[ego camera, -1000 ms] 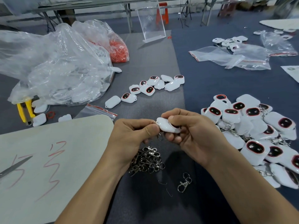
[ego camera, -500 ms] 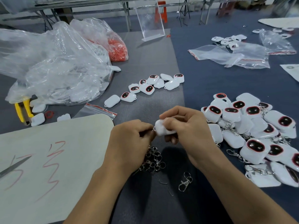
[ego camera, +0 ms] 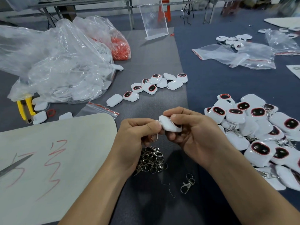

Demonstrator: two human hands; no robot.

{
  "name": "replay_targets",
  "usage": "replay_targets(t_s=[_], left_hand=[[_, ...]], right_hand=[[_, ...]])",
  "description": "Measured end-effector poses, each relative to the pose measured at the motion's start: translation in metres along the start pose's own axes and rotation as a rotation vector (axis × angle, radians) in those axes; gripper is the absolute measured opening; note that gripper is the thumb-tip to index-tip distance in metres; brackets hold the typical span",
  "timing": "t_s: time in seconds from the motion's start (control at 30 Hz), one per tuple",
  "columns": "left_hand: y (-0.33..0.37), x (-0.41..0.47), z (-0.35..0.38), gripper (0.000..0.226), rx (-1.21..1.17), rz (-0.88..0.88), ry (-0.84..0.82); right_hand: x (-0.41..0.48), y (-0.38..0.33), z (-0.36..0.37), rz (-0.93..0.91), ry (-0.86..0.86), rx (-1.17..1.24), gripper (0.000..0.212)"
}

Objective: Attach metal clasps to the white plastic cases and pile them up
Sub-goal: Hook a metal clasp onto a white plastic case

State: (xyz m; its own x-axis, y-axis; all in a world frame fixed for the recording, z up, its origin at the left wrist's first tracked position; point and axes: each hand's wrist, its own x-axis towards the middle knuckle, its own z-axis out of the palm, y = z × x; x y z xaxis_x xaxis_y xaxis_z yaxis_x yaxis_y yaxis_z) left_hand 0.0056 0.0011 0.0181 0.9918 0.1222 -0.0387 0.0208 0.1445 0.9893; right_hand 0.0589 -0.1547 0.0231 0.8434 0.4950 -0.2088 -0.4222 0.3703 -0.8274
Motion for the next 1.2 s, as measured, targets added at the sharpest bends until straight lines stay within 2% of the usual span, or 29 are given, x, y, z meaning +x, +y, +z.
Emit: replay_targets(t_s=[0.07, 0.13, 0.2, 0.3, 0.37, 0.43, 0.57, 0.67, 0.73, 0.83, 0.93, 1.0, 1.13, 1.2], left_hand=[[0.001, 0.000, -0.001, 0.008, 0.112, 0.068, 0.025], [0.001, 0.001, -0.004, 0.012, 0.371, 0.219, 0.056], [-0.001, 0.001, -0.008, 0.021, 0.680, 0.357, 0.070], [-0.006, 0.000, -0.010, 0.027, 1.076, 0.446, 0.026], [-0.009, -0.001, -0.006, 0.028, 1.248, 0.445, 0.020], [-0.010, -0.004, -0.004, 0.028, 1.178, 0.405, 0.079], [-0.003, 0.002, 0.000, 0.009, 0.526, 0.195, 0.145], [0.004, 0.001, 0.003, 0.018, 0.157, 0.064, 0.006], [0.006, -0.002, 0.006, 0.029, 0.074, 0.041, -0.067], [0.005, 0.000, 0.008, 0.029, 0.085, 0.059, -0.015], [0.002, 0.003, 0.003, 0.023, 0.232, 0.120, 0.076], [-0.001, 0.002, -0.001, 0.018, 0.428, 0.212, 0.106], [-0.007, 0.002, -0.003, 0.026, 0.813, 0.364, 0.034], [-0.007, 0.003, -0.005, 0.029, 1.072, 0.461, 0.003]], right_hand=[[-0.002, 0.000, 0.000, -0.009, 0.017, -0.011, 0.017], [-0.003, 0.001, 0.000, -0.029, 0.071, -0.043, 0.020], [-0.003, 0.003, 0.001, -0.092, 0.146, -0.128, 0.032], [-0.005, 0.008, 0.005, -0.311, 0.198, -0.499, 0.030], [-0.005, 0.011, 0.006, -0.378, 0.224, -0.669, 0.026], [-0.003, 0.009, 0.007, -0.311, 0.270, -0.533, 0.028], [0.002, 0.002, 0.004, -0.033, 0.265, -0.031, 0.031], [0.004, 0.005, 0.006, 0.066, 0.193, 0.135, 0.020], [0.004, 0.008, 0.008, 0.066, 0.157, 0.137, 0.018], [0.004, 0.010, 0.009, 0.053, 0.125, 0.099, 0.019], [0.001, 0.009, 0.010, 0.024, 0.155, 0.072, 0.029], [-0.002, 0.009, 0.010, -0.037, 0.240, 0.005, 0.036], [-0.007, 0.011, 0.008, -0.205, 0.380, -0.149, 0.024], [-0.009, 0.013, 0.009, -0.373, 0.399, -0.383, 0.018]])
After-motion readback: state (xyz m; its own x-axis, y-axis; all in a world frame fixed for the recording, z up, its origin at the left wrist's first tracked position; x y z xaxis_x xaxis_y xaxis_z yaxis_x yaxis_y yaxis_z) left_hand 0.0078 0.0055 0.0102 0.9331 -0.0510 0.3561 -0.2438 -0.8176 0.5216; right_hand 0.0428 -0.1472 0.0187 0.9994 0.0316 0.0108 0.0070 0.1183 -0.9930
